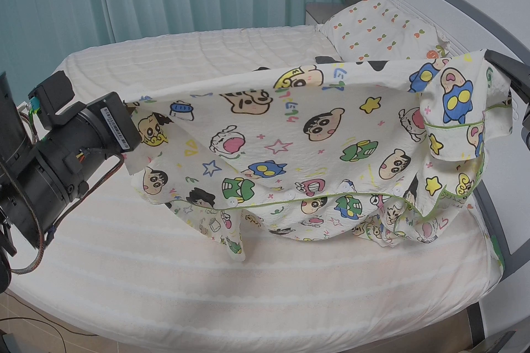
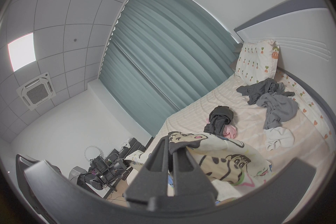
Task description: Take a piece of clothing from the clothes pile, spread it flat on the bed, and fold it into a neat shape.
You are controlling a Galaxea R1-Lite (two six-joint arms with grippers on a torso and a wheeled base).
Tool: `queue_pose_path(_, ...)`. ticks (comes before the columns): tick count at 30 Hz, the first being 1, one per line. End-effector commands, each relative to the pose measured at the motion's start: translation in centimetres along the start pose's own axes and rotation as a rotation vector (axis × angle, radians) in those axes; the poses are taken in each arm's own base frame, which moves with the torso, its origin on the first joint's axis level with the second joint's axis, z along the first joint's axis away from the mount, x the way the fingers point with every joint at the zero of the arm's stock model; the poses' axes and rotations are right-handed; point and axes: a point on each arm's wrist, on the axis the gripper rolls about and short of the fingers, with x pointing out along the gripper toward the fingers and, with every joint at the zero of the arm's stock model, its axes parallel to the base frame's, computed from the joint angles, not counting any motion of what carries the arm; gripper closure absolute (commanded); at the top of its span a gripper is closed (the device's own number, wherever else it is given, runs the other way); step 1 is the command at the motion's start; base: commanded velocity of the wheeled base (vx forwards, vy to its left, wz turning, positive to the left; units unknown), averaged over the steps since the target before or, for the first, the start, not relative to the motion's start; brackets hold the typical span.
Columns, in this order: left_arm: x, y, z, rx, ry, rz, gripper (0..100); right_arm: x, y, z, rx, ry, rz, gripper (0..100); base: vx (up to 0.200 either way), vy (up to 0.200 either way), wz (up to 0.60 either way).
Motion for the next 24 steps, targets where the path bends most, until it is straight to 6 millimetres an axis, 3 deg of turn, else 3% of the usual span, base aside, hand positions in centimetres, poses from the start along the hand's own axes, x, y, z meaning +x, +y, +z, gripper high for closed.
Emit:
queue_pose_path(1,0.23,0.64,0.18,0.002,-0.01,0.029,100,0.11,0.17,-0.24,0.005,0.012,0.011,100,0.0,0.0,0.0)
queue_pose_path(13,0.07,0.73,0.32,0.001,-0.014,0.031,100,0.32,0.35,-0.52,0.012,0.029,0.024,100,0.0,0.0,0.0)
queue_pose_path(24,0.19,1.12,0.54,0.004,-0.022,0.046,100,0.32,0.38,-0.49,0.011,0.028,0.025,100,0.0,0.2,0.0)
